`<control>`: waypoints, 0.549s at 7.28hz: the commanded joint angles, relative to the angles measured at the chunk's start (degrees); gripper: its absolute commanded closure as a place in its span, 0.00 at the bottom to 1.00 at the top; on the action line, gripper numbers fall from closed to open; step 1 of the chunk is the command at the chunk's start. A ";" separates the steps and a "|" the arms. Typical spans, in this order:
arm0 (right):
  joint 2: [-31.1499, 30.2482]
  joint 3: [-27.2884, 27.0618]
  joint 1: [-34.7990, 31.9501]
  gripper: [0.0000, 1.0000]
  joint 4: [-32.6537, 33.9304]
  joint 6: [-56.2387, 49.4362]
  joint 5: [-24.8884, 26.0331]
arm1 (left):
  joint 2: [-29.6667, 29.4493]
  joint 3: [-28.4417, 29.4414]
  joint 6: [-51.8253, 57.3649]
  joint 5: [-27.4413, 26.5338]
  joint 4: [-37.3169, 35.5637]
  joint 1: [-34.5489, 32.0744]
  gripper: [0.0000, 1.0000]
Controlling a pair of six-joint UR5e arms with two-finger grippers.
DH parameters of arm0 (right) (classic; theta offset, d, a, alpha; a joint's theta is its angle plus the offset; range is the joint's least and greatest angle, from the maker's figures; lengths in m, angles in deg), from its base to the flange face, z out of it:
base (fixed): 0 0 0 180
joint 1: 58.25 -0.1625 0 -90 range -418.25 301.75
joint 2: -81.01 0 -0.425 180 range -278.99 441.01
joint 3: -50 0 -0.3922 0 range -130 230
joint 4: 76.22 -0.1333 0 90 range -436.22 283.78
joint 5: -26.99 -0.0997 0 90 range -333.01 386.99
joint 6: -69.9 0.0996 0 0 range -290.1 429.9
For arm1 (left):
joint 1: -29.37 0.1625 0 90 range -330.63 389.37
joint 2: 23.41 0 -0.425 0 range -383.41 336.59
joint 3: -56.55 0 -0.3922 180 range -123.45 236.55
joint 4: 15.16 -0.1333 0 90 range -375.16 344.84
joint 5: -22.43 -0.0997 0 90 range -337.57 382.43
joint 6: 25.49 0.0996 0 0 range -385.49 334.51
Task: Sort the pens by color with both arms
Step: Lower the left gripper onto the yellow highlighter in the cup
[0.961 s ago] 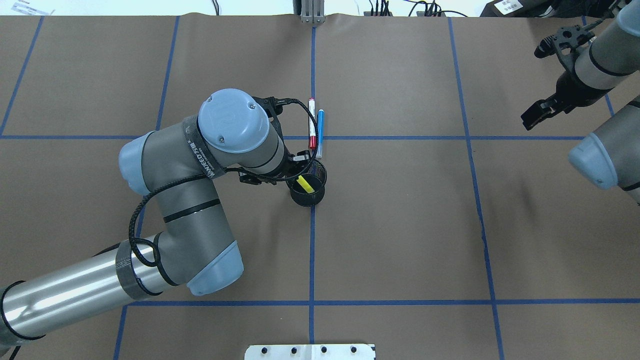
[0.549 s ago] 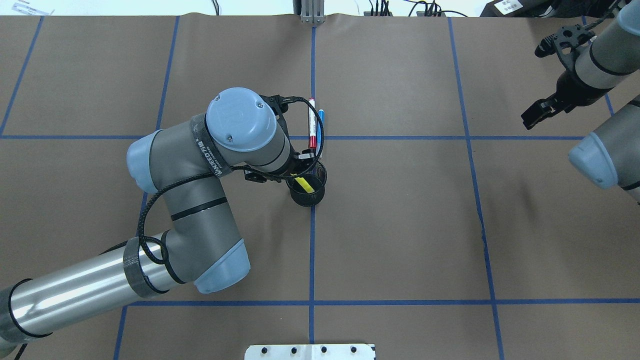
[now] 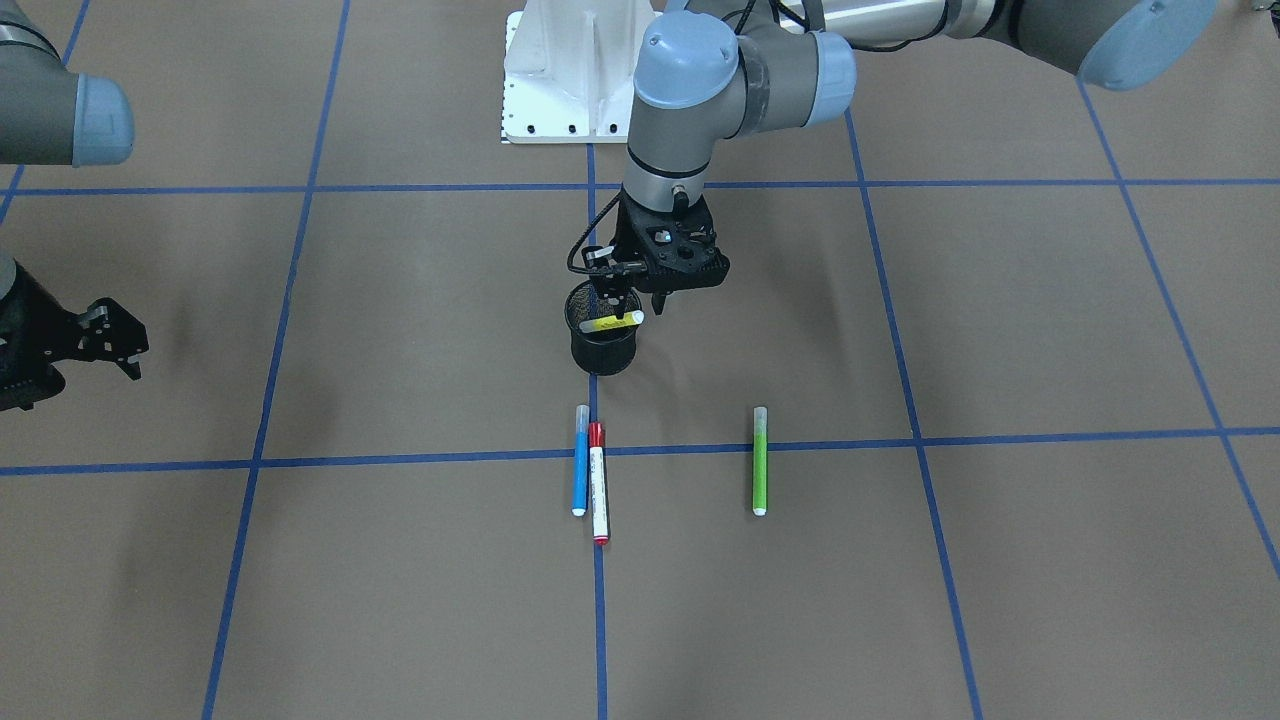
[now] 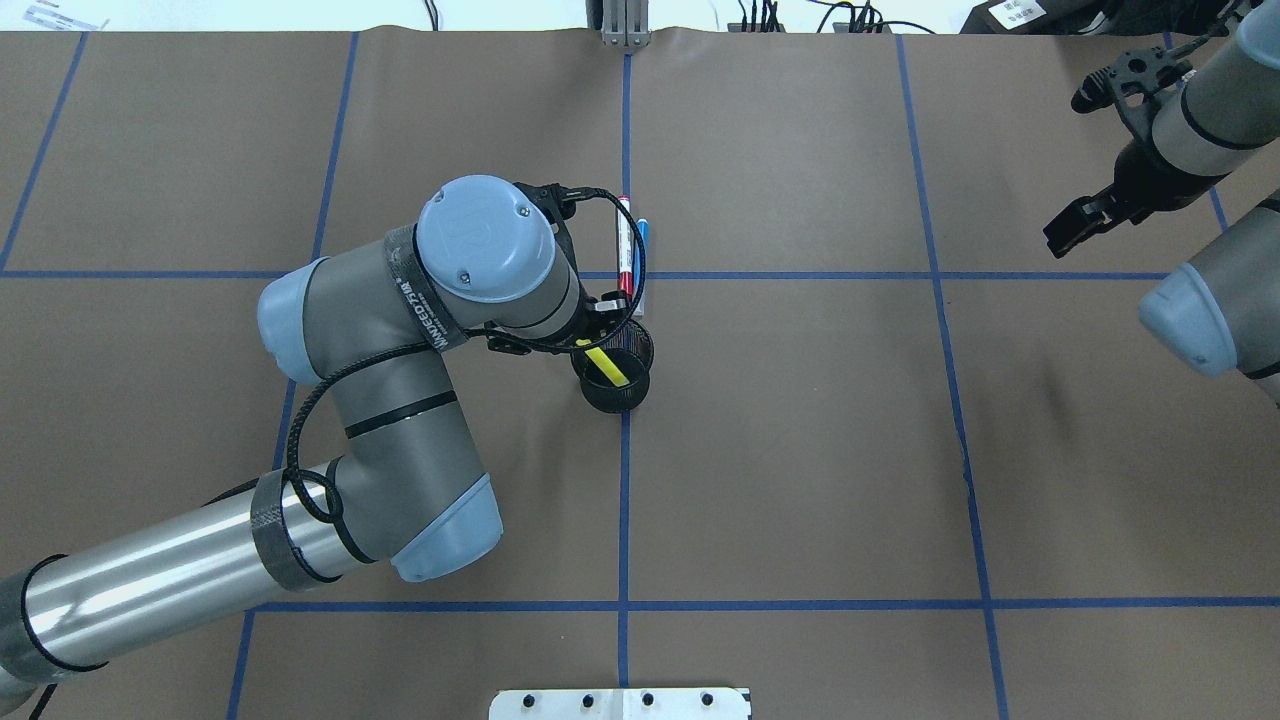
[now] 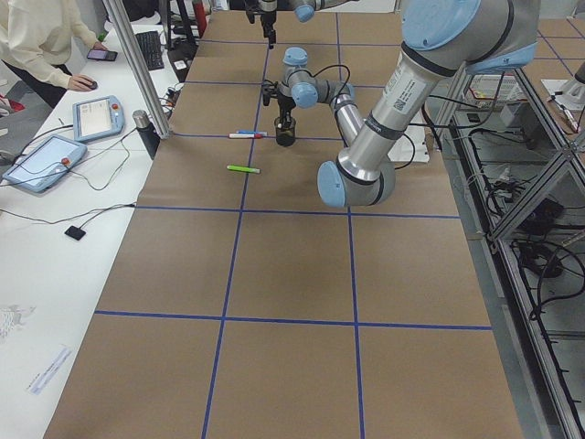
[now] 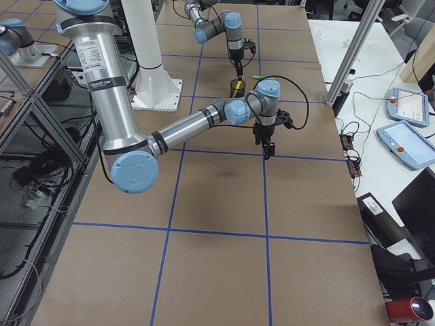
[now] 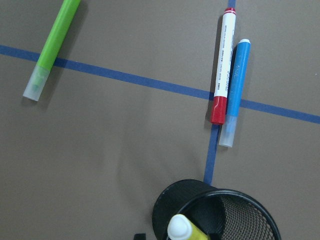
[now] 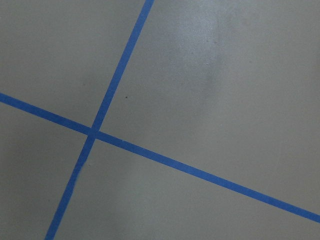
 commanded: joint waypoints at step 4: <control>0.00 0.09 -0.12 0.01 0.00 0.00 0.00 | -0.12 0.41 0.05 -1.13 0.01 -0.10 0.67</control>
